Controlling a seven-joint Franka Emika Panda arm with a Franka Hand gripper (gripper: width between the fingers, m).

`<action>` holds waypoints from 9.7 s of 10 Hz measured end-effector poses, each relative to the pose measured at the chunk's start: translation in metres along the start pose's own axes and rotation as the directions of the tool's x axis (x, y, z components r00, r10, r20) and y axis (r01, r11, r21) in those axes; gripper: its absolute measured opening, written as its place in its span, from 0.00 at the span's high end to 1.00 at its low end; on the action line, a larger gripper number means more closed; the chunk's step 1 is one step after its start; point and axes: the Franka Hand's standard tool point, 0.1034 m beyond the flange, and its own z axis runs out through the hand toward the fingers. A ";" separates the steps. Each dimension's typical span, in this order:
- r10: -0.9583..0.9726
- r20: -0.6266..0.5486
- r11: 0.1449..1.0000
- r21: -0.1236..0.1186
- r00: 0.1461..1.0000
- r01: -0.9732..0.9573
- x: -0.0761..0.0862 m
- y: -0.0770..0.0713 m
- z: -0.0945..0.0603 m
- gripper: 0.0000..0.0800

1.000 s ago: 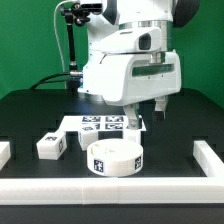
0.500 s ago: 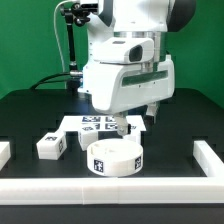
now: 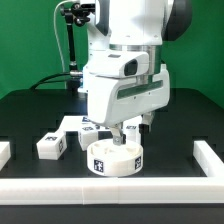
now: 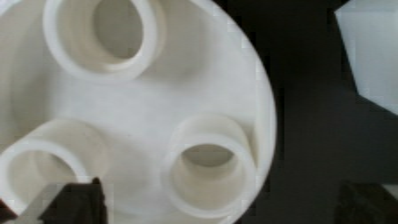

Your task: Assemble stool

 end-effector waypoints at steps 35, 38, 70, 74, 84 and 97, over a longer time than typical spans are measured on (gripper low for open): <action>-0.057 -0.028 0.998 0.008 0.998 0.057 0.083 -0.014 0.022 0.59; -0.053 -0.030 0.999 0.006 0.998 0.053 0.086 -0.015 0.022 0.59; 0.782 -0.045 0.624 0.058 0.622 -0.779 -0.036 -0.033 -0.004 0.19; 0.753 0.240 0.613 0.083 0.613 -0.786 -0.033 -0.040 -0.004 0.19; 0.454 0.790 0.597 0.074 0.412 -0.799 -0.036 -0.059 0.009 0.19; 0.467 0.790 0.593 0.055 0.398 -0.804 -0.044 -0.067 0.032 0.59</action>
Offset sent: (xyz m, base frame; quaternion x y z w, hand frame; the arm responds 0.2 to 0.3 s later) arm 0.0016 0.0056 -0.0083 -0.0031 0.0048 0.0057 1.0000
